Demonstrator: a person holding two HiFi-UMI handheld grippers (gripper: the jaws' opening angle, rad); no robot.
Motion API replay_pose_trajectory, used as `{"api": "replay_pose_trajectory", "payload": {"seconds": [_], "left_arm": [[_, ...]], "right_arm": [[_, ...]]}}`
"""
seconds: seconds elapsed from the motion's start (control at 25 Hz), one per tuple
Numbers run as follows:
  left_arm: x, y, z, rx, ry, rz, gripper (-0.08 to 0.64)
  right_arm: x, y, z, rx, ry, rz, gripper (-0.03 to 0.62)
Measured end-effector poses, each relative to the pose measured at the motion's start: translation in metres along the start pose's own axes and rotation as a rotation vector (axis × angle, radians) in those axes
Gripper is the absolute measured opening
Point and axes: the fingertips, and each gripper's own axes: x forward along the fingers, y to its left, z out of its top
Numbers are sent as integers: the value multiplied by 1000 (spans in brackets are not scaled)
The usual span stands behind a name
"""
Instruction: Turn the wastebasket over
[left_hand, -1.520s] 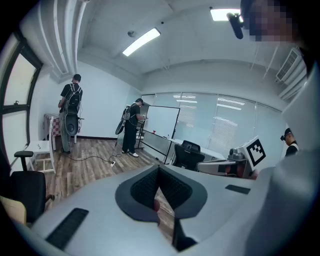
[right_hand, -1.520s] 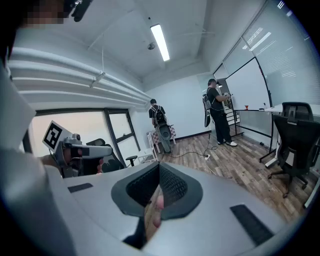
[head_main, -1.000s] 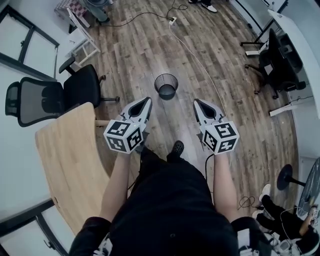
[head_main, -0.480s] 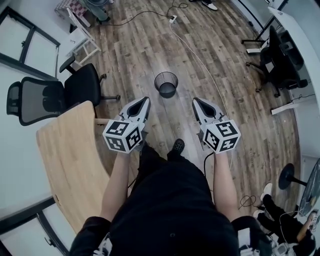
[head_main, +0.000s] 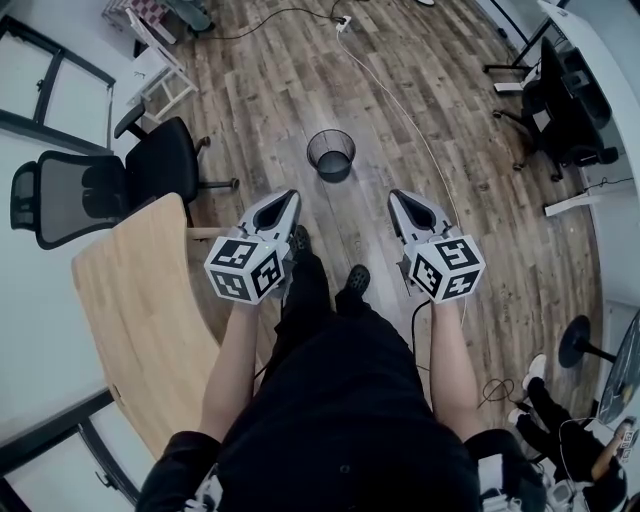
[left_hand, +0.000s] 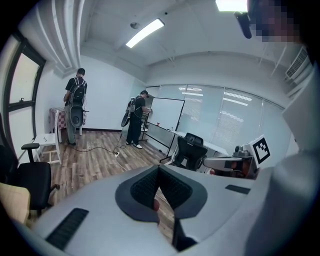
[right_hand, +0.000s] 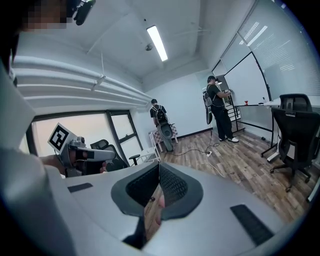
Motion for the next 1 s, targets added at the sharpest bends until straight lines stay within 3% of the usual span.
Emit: {"api": "replay_pose_trajectory", "payload": {"seconds": [0.44,1.0], "left_arm": [[21,28,5,7,17,-18,17],[61,144,48,-40,29,-38,17]], "right_arm": [[25,-11,1,15,33,-57,32],[136,-8,37,21,74,-116,32]]}}
